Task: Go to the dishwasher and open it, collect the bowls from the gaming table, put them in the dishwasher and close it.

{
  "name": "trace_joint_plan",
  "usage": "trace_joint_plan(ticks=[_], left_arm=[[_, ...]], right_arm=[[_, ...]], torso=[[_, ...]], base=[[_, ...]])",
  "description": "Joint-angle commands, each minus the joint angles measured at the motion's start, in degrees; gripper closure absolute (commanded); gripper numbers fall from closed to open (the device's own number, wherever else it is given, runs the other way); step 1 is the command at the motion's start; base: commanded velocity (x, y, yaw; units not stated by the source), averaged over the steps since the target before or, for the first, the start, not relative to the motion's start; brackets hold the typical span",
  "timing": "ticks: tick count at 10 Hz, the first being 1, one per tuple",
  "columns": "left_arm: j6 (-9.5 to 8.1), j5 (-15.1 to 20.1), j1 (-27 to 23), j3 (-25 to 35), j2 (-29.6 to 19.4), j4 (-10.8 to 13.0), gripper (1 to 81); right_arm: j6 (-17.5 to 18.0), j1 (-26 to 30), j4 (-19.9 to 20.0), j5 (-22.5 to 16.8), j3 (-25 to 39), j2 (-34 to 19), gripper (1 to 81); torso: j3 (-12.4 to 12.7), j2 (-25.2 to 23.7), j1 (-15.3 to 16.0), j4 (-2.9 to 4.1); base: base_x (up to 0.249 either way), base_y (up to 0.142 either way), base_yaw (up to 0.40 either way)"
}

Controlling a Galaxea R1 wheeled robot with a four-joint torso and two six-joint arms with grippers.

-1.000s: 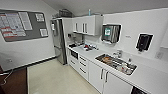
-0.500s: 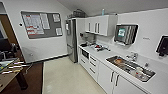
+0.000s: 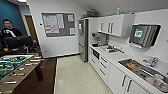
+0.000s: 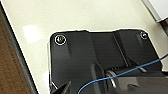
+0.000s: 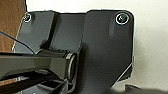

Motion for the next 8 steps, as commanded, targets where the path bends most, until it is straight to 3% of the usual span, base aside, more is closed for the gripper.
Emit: trace_joint_plan(ticks=[1, 8], left_arm=[[0.19, 2.6, -2.9, -0.1, -0.4, 0.6, 1.0], [0.72, 2.7, -2.9, -0.9, 0.0, 0.8, 1.0]], right_arm=[[-0.4, 3.1, 0.4, -2.7, 0.4, 0.3, 1.0], [-0.5, 3.1, 0.0, -2.6, -0.1, 0.1, 1.0]], torso=[[0.0, 0.0, 0.0, 0.00], [0.0, 0.0, 0.0, 0.00]], base=[[0.000, 0.000, 0.361], [0.000, 0.000, 0.361]])
